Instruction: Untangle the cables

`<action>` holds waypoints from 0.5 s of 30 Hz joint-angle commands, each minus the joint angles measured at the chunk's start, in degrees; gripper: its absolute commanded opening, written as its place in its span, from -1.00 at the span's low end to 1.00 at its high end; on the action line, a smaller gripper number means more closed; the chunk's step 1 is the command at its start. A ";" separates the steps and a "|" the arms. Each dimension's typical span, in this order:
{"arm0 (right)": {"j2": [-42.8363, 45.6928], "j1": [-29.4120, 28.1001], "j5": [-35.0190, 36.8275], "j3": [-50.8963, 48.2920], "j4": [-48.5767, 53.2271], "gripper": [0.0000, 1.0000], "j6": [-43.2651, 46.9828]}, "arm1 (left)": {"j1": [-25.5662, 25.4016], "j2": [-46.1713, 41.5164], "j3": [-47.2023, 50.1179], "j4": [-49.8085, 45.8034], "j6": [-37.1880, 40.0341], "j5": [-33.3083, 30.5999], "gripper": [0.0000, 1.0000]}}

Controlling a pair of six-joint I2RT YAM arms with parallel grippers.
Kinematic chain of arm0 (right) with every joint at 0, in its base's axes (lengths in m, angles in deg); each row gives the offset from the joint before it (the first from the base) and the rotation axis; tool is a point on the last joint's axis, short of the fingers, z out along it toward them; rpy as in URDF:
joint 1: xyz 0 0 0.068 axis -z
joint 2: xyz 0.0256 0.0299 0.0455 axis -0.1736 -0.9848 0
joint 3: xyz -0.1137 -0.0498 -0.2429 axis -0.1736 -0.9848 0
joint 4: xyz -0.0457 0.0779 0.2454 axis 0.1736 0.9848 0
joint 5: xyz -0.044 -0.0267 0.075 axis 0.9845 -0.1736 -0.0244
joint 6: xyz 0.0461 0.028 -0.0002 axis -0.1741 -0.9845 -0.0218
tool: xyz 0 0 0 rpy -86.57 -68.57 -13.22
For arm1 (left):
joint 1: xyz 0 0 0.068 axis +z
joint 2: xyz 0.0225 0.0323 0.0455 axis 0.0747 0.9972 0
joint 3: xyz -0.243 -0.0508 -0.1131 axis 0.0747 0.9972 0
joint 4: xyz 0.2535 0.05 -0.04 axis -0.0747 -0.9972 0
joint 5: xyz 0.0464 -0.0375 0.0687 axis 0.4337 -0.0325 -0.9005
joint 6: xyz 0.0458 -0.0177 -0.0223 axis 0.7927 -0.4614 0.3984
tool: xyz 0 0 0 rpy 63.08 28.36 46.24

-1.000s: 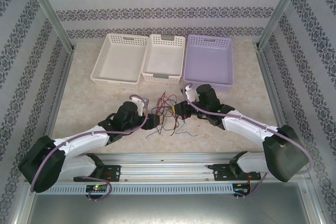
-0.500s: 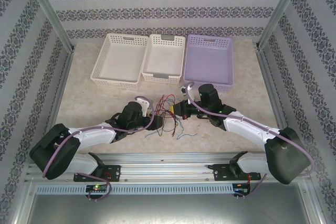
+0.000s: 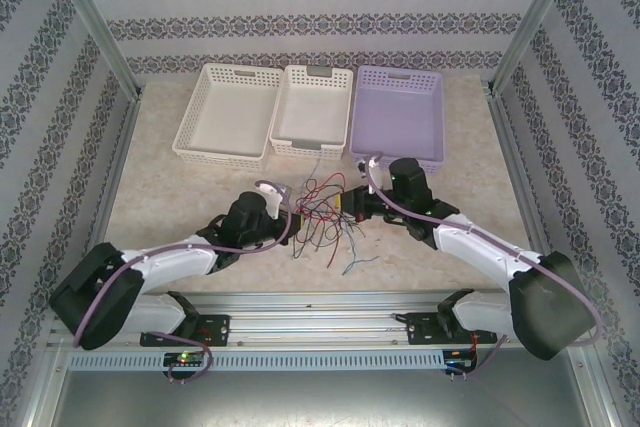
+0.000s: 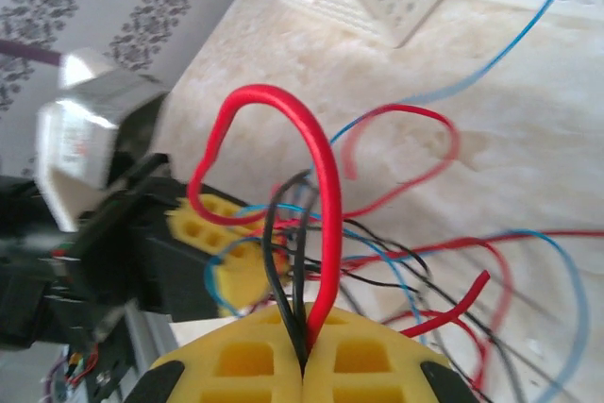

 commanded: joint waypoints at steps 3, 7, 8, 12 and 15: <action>2.21 2.37 6.32 -2.08 4.23 -1.00 0.18 | 0.07 -6.30 -5.29 -18.42 1.87 -5.50 -1.00; 2.17 3.69 10.60 -2.91 7.09 -1.00 -0.26 | 0.07 -7.94 -11.44 -32.72 0.46 -11.01 -1.00; 2.06 4.45 10.70 -3.22 7.21 -1.00 -0.81 | 0.07 -8.16 -13.02 -35.78 -0.02 -11.75 -1.00; 0.96 5.69 10.62 -3.24 8.99 -1.00 -1.22 | 0.07 -8.22 -19.71 -46.40 -1.10 -14.09 -1.00; -0.26 6.35 11.33 -2.99 10.78 -0.97 -1.15 | 0.07 -8.07 -24.69 -52.53 0.48 -14.87 -1.00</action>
